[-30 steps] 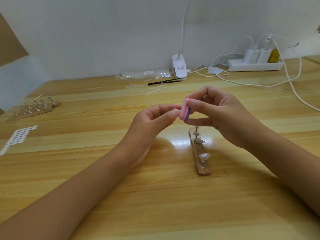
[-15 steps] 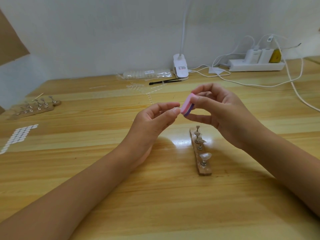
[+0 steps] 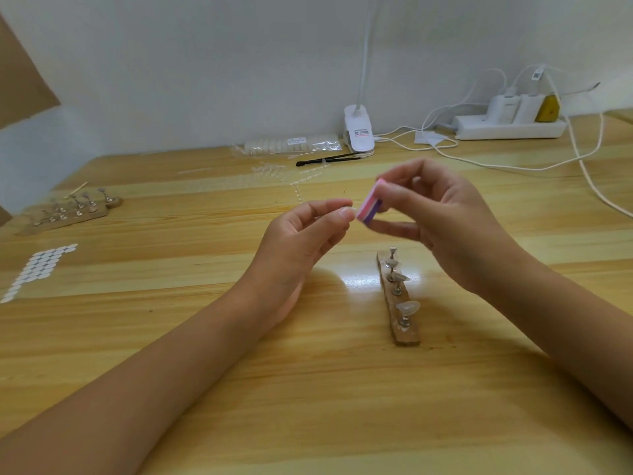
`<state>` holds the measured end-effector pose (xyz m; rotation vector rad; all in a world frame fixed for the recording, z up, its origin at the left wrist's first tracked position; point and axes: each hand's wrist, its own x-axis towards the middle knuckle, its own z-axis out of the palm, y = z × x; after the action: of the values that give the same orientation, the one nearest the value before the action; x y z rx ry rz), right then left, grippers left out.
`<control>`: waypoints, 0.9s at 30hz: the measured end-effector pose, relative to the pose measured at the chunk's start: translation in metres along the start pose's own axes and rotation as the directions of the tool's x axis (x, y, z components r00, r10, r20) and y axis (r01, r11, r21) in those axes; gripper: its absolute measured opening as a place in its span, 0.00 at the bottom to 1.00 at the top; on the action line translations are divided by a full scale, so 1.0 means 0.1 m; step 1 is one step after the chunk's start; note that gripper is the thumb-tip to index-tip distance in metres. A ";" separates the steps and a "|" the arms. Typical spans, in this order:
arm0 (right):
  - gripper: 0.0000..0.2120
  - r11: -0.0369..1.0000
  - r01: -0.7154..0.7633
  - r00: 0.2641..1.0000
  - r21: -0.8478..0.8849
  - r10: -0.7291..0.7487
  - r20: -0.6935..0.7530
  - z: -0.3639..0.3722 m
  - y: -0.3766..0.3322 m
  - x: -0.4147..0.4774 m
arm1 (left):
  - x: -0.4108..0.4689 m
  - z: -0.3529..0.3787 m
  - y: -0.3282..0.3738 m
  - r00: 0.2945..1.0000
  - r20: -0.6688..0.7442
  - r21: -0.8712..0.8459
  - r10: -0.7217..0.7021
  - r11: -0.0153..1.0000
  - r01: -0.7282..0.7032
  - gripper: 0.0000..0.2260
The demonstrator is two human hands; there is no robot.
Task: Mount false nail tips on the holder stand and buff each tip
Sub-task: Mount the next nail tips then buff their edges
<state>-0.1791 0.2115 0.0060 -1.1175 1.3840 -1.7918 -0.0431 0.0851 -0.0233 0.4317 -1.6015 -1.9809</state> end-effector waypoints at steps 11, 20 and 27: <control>0.11 0.997 -0.060 0.995 -0.055 0.064 0.070 0.04 0.02 -0.03 | -0.01 0.01 0.00 0.999 0.028 0.032 0.021 0.999 -0.022 0.15; 0.12 0.999 -0.036 0.996 -0.023 0.038 0.080 0.04 0.01 -0.03 | -0.01 -0.01 0.01 0.999 0.018 0.059 0.034 0.998 -0.035 0.16; 0.10 1.000 -0.024 0.998 -0.003 0.024 0.063 0.02 0.04 -0.02 | -0.02 0.00 0.02 0.999 0.019 0.078 0.041 0.996 -0.043 0.16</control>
<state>-0.1763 0.2114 0.0014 -1.1441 1.3576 -1.7235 -0.0411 0.0857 -0.0220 0.4089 -1.6892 -1.9009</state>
